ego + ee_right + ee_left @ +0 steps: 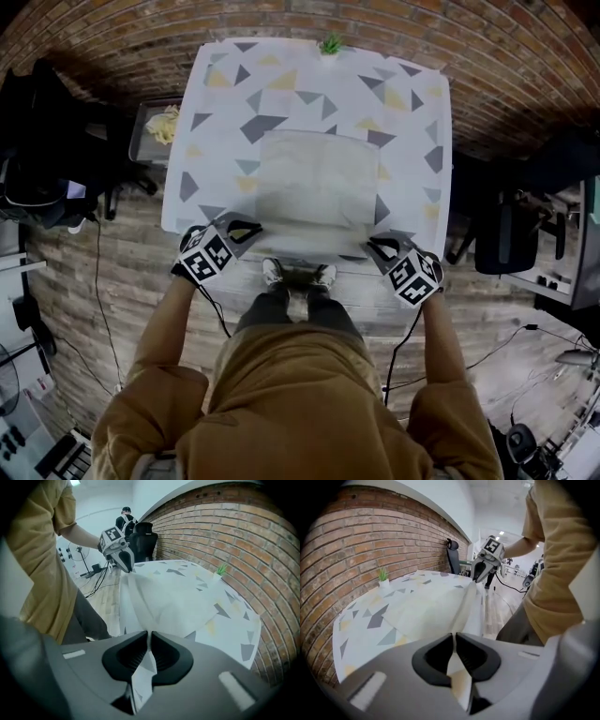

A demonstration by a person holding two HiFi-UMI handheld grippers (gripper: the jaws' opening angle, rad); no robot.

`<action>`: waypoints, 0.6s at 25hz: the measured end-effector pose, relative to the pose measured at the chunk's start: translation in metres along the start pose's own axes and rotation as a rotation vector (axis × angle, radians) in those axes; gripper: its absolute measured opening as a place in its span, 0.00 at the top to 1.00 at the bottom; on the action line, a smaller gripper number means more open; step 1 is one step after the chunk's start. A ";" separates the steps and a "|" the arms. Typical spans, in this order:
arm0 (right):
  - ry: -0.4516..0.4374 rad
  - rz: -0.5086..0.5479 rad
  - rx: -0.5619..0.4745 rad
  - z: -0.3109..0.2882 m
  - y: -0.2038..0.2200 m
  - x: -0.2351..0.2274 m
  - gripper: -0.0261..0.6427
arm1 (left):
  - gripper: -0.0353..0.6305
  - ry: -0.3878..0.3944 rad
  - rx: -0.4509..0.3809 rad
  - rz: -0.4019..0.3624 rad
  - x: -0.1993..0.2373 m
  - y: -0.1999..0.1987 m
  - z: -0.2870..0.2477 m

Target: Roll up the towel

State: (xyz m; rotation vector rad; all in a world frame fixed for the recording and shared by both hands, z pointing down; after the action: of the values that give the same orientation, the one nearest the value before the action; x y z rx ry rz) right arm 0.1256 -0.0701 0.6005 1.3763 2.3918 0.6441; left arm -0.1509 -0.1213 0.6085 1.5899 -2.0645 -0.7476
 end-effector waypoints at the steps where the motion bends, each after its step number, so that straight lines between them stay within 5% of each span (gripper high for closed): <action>1: -0.007 -0.004 0.000 0.001 -0.003 -0.005 0.91 | 0.82 0.010 0.002 0.004 0.005 -0.002 -0.001; 15: -0.126 -0.221 -0.026 -0.020 -0.015 -0.069 0.91 | 0.82 0.157 -0.013 0.257 0.053 -0.001 -0.023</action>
State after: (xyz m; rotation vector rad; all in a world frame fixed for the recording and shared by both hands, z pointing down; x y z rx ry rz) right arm 0.1394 -0.1412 0.6126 1.0878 2.3803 0.5116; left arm -0.1490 -0.1761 0.6263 1.2984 -2.0904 -0.5259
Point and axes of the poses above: the fingertips, and each gripper's own axes: z backward along the fingers, x to its left, y out of its underside, the point moved 3 cm from there along z, backward along the fingers, and after that the axes turned 3 degrees about -y, right-handed, at the moved point
